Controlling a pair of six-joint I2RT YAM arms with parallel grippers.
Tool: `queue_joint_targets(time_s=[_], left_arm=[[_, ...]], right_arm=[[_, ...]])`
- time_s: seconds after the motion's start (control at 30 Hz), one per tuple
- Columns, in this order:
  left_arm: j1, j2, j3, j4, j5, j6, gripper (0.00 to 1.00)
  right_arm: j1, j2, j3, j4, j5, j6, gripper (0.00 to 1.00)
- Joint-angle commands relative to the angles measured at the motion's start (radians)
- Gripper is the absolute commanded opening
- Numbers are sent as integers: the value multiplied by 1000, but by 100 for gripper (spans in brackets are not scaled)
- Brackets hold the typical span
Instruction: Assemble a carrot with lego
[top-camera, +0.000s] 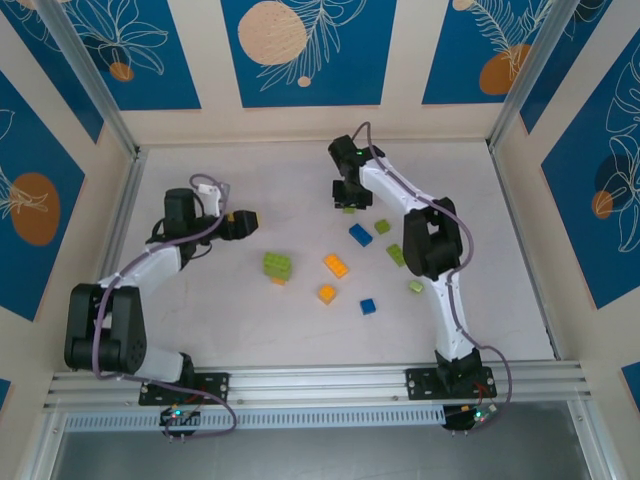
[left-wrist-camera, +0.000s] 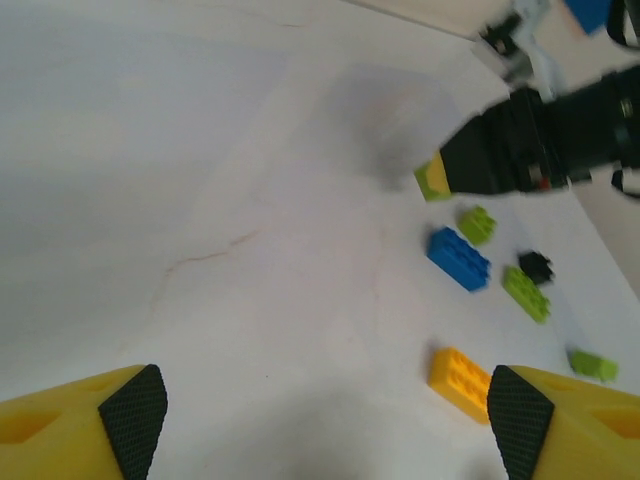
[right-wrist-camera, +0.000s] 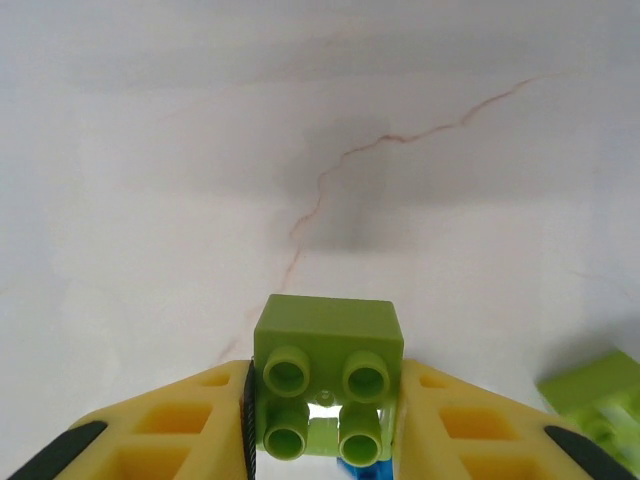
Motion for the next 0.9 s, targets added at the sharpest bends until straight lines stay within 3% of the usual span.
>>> queue_joint_targets(time_s=[0.0, 0.1, 0.27, 0.47, 0.67, 0.77, 0.87], left_arm=[[-2, -80, -65, 248, 254, 150, 85], [-2, -124, -95, 224, 313, 271, 84], [-10, -76, -113, 155, 538, 406, 84], [-52, -50, -87, -40, 579, 554, 98], [-140, -93, -126, -33, 532, 554, 99], [-272, -85, -148, -28, 368, 560, 98], [-288, -124, -186, 39, 266, 534, 97]], right_arm=[[8, -143, -58, -4, 15, -51, 35], [5, -208, -119, -2, 25, -69, 35], [3, -273, -213, 23, 2, -78, 35], [-1, -328, -298, 52, -18, -97, 35], [-17, -364, -355, 75, -42, -112, 35], [-20, -384, -377, 85, -49, -119, 35], [-23, -404, -398, 100, -57, -117, 35]])
